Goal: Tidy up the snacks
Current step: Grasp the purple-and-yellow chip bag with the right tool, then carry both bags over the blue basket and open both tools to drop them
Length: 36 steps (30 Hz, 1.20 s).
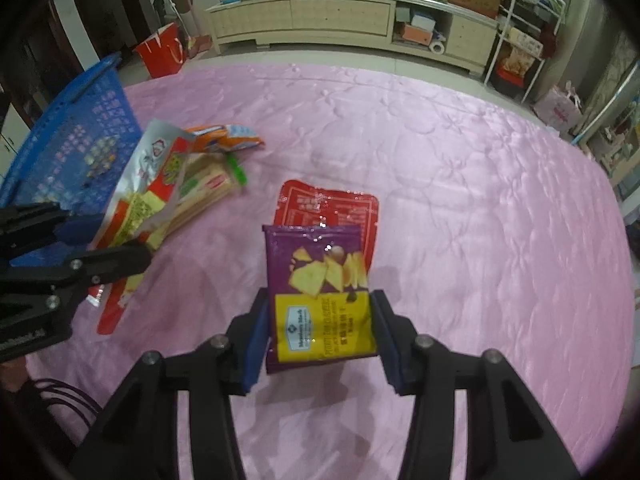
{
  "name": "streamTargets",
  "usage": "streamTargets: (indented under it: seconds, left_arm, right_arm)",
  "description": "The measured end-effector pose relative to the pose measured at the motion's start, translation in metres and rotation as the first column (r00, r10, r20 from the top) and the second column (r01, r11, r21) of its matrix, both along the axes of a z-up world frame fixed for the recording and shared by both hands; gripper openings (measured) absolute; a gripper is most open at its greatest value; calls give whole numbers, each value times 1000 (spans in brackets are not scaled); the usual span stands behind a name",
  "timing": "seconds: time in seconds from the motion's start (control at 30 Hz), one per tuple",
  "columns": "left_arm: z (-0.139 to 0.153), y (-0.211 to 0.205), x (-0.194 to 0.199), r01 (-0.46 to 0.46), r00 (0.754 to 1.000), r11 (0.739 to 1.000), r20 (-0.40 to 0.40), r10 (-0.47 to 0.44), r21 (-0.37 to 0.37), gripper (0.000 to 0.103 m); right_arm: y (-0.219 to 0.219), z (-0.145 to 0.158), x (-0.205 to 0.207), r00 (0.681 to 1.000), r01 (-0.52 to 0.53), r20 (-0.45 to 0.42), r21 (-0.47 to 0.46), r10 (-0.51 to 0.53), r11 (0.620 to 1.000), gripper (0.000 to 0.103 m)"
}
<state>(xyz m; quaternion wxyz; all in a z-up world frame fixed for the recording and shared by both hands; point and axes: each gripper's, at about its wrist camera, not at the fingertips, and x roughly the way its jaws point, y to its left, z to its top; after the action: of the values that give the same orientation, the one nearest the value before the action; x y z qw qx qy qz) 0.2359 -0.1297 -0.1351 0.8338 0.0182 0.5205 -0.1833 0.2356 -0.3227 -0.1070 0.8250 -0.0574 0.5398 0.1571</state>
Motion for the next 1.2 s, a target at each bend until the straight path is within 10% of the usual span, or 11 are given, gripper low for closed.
streamTargets:
  seconds: [0.27, 1.2]
  left_arm:
    - [5, 12, -35, 8, 1000, 1000, 9, -8, 11, 32]
    - [118, 115, -95, -93, 970, 994, 221, 104, -60, 32]
  right_arm:
    - [13, -5, -22, 1000, 3, -17, -19, -3, 1000, 53]
    - [109, 133, -92, 969, -106, 229, 34, 96, 994, 53]
